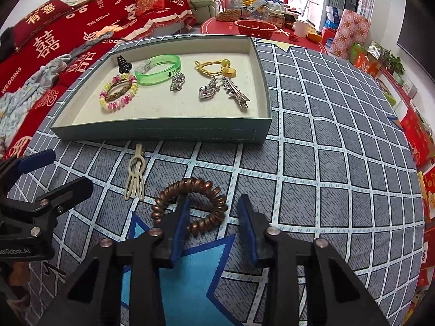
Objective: Organize jewelry
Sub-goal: 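Grasp the brown coil hair tie with the right tool while the left tool grasps the beige hair clip, then carry the beige hair clip and brown coil hair tie into the tray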
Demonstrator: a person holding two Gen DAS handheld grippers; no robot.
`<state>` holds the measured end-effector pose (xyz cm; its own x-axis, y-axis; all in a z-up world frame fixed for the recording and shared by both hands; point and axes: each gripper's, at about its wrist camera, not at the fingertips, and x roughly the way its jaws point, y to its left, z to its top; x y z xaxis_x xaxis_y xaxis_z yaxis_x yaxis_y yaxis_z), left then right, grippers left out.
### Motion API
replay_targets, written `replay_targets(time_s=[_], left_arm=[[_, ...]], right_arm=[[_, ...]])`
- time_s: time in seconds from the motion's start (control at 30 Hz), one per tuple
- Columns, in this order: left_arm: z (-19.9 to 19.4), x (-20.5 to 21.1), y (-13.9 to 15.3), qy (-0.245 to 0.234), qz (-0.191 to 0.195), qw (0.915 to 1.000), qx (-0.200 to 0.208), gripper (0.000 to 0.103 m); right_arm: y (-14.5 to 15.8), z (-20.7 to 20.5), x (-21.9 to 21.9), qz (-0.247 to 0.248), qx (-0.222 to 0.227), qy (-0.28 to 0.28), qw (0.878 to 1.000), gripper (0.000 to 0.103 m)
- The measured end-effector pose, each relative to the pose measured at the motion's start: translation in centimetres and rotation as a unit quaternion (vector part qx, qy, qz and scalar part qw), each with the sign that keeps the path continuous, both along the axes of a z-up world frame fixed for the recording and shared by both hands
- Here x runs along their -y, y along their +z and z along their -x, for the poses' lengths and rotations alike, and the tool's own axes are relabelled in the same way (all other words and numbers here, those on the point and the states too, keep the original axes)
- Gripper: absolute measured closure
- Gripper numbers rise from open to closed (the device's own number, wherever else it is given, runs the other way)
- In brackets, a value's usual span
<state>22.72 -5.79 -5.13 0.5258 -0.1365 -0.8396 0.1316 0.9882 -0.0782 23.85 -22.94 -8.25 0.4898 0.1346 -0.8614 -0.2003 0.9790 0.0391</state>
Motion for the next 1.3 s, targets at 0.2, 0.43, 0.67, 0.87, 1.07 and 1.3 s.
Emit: replay_targets(time_s=[0.2,0.43,0.67,0.87,1.07,1.3], left_arm=[[-0.5,1.3,-0.2,-0.004,-0.001,1.0,-0.003,0.0],[-1.3,3.3,-0.6,-0.007,-0.009,0.9999,-0.004,0.0],[-2.0,5.1,-1.4,0.001,-0.024,0.9996,-0.012,0.013],[-1.7,6.0,-1.0,-0.018,-0.031,0.9994,-0.002,0.036],[-1.2,6.3,-0.5,-0.053,-0.022,0.9984,0.0,0.07],[0.6,5.1,0.4,-0.077,0.003,0.997,0.005,0.07]], right_arm=[[0.0,0.4,1.2,-0.014,0.002,-0.017,1.0,0.089],[-0.1,1.1,2.1,-0.018,0.004,-0.024,1.0,0.089],[-0.1,1.6,2.9,-0.036,0.006,-0.03,0.999,0.089],[-0.2,1.7,3.2,-0.048,0.008,-0.034,0.998,0.089],[-0.3,1.8,3.3,-0.056,0.007,-0.039,0.998,0.089],[-0.2,1.8,3.4,-0.06,0.008,-0.047,0.997,0.089]])
